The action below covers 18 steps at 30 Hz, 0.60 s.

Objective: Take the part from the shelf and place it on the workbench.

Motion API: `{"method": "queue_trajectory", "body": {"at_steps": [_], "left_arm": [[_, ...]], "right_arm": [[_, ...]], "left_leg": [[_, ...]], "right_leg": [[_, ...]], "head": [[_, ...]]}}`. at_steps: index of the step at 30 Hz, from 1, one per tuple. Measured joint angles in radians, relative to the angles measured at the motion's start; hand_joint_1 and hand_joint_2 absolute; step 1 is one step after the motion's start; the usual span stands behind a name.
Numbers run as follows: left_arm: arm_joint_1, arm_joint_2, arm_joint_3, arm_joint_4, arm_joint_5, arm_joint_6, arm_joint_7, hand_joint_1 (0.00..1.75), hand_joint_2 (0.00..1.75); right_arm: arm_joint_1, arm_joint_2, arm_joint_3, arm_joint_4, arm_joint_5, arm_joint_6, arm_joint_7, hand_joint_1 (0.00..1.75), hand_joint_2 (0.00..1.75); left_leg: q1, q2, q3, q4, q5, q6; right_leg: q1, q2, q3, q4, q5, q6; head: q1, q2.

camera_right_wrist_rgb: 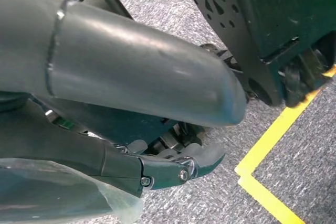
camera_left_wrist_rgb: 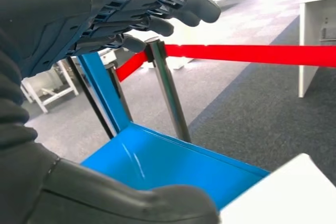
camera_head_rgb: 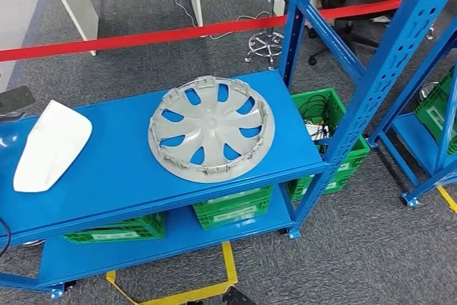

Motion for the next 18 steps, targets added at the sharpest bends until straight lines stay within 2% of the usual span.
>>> {"method": "queue_trajectory", "body": {"at_steps": [1, 3, 6, 8, 9, 11, 12, 13, 14, 15, 16, 18], "left_arm": [[-0.002, 0.002, -0.002, 0.000, -0.004, 0.000, 0.012, 0.00, 1.75], [-0.007, 0.004, -0.010, 0.001, -0.011, -0.001, 0.045, 0.00, 1.75], [-0.004, 0.003, -0.016, 0.005, -0.018, -0.002, 0.094, 0.00, 1.75], [0.000, 0.002, -0.017, 0.008, -0.019, 0.005, 0.126, 0.00, 1.75], [0.004, 0.001, -0.017, 0.010, -0.019, 0.010, 0.140, 0.00, 1.75], [0.020, -0.002, -0.016, 0.015, -0.018, 0.019, 0.156, 0.00, 1.75], [0.032, -0.004, -0.016, 0.018, -0.017, 0.022, 0.163, 0.00, 1.75], [0.044, -0.006, -0.016, 0.021, -0.016, 0.024, 0.168, 0.00, 1.75], [0.054, -0.009, -0.016, 0.024, -0.017, 0.025, 0.174, 0.00, 1.75], [0.061, -0.011, -0.016, 0.027, -0.017, 0.027, 0.181, 0.00, 1.75], [0.067, -0.013, -0.016, 0.029, -0.018, 0.027, 0.188, 0.00, 1.75], [0.074, -0.016, -0.015, 0.033, -0.021, 0.025, 0.202, 0.00, 1.75]], "right_arm": [[0.000, 0.000, 0.000, 0.000, 0.002, 0.000, -0.002, 0.00, 0.00], [0.000, 0.000, 0.001, 0.000, 0.008, 0.001, -0.008, 0.00, 0.00], [0.000, 0.000, 0.002, 0.000, 0.017, 0.001, -0.016, 0.00, 0.00], [0.000, 0.000, 0.002, 0.000, 0.021, 0.000, -0.021, 0.00, 0.00], [0.000, 0.000, 0.003, 0.000, 0.023, -0.001, -0.023, 0.00, 0.00], [0.001, 0.000, 0.003, 0.000, 0.025, -0.003, -0.026, 0.00, 0.00], [0.001, 0.000, 0.003, 0.000, 0.026, -0.004, -0.027, 0.00, 0.00], [0.001, 0.000, 0.003, 0.000, 0.026, -0.004, -0.028, 0.00, 0.00], [0.001, 0.000, 0.004, 0.000, 0.027, -0.004, -0.028, 0.00, 0.00], [0.000, 0.000, 0.004, 0.000, 0.026, -0.004, -0.029, 0.00, 0.00], [0.000, 0.000, 0.006, 0.000, 0.026, -0.004, -0.029, 0.00, 0.00], [0.000, 0.000, 0.009, 0.000, 0.025, -0.005, -0.030, 0.00, 0.00]], "left_leg": [[0.001, 0.000, 0.033, -0.069, 0.032, -0.001], [0.000, -0.001, 0.081, -0.171, 0.061, 0.005], [-0.003, 0.000, 0.088, -0.192, 0.059, 0.024], [0.000, 0.001, 0.089, -0.195, 0.061, 0.038], [0.001, 0.002, 0.089, -0.197, 0.063, 0.044], [-0.002, 0.002, 0.089, -0.196, 0.063, 0.050], [-0.003, 0.002, 0.088, -0.196, 0.063, 0.051], [-0.005, 0.002, 0.089, -0.196, 0.063, 0.052], [-0.005, 0.001, 0.089, -0.196, 0.063, 0.052], [-0.006, 0.001, 0.089, -0.195, 0.063, 0.051], [-0.006, 0.000, 0.089, -0.195, 0.062, 0.051], [-0.009, -0.001, 0.087, -0.194, 0.061, 0.046]], "right_leg": [[0.000, 0.001, 0.001, 0.002, -0.002, 0.003], [0.004, 0.003, -0.002, 0.006, -0.006, 0.011], [0.006, 0.003, -0.008, 0.007, -0.007, 0.023], [0.006, 0.002, -0.023, 0.034, -0.030, 0.032], [0.005, 0.001, -0.044, 0.075, -0.054, 0.036], [0.003, -0.001, -0.106, 0.206, -0.110, 0.040], [0.003, -0.001, -0.136, 0.262, -0.126, 0.040], [0.003, -0.001, -0.153, 0.289, -0.125, 0.039], [0.003, -0.001, -0.151, 0.277, -0.106, 0.037], [0.003, -0.001, -0.130, 0.228, -0.074, 0.034], [0.003, -0.001, -0.098, 0.156, -0.039, 0.029], [0.004, 0.000, -0.038, 0.041, -0.001, 0.023]], "head": [[0.000, 0.000], [0.000, 0.000], [0.000, 0.000], [0.002, 0.000], [0.003, 0.000], [0.005, 0.000], [0.005, 0.000], [0.005, 0.000], [0.005, 0.000], [0.005, 0.000], [0.005, 0.000], [0.004, 0.000]]}}
